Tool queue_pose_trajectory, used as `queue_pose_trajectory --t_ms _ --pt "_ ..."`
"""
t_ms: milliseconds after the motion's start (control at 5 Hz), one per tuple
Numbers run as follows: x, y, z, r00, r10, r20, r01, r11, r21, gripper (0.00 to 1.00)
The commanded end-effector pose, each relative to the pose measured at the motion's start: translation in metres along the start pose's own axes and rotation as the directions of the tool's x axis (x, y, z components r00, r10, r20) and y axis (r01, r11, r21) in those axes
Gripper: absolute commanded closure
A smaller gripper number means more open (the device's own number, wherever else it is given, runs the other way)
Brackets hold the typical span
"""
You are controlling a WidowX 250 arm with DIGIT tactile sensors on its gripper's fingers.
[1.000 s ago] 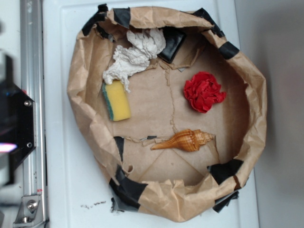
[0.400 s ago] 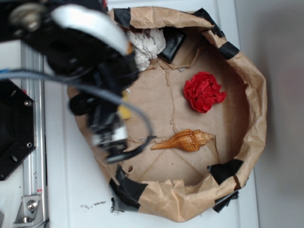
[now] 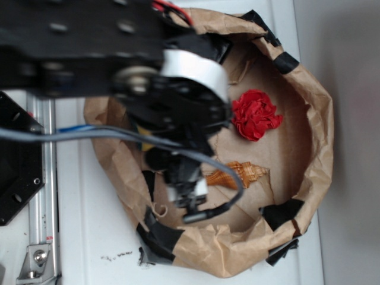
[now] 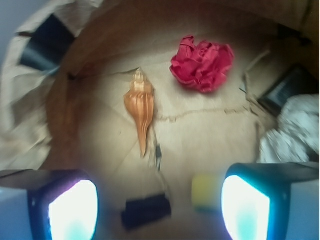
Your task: Grab the shell.
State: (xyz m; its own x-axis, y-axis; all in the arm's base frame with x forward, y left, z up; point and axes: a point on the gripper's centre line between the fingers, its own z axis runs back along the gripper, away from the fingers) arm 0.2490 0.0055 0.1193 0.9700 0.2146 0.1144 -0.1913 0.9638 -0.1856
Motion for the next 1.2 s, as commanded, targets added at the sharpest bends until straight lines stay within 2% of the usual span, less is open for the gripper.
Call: queue_pose_trajectory --t_ms 0,200,400,600,800,1000 --pt "0.042 -0.028 -0.047 0.996 -0.050 0.074 0.049 0.999 0.019 0.00" --pt "0.050 -0.044 -0.059 0.993 -0.089 0.078 0.091 0.996 -0.024 0.00" --pt "0.050 -0.053 -0.077 0.992 -0.118 0.047 0.118 0.993 0.013 0.00" --pt "0.048 -0.035 -0.103 0.996 -0.089 -0.004 0.089 0.993 0.081 0.00" --pt "0.053 -0.025 -0.092 0.996 -0.088 0.001 0.088 0.991 0.097 1.00" --pt "0.055 -0.024 -0.040 0.987 -0.152 0.049 0.144 0.980 0.135 1.00"
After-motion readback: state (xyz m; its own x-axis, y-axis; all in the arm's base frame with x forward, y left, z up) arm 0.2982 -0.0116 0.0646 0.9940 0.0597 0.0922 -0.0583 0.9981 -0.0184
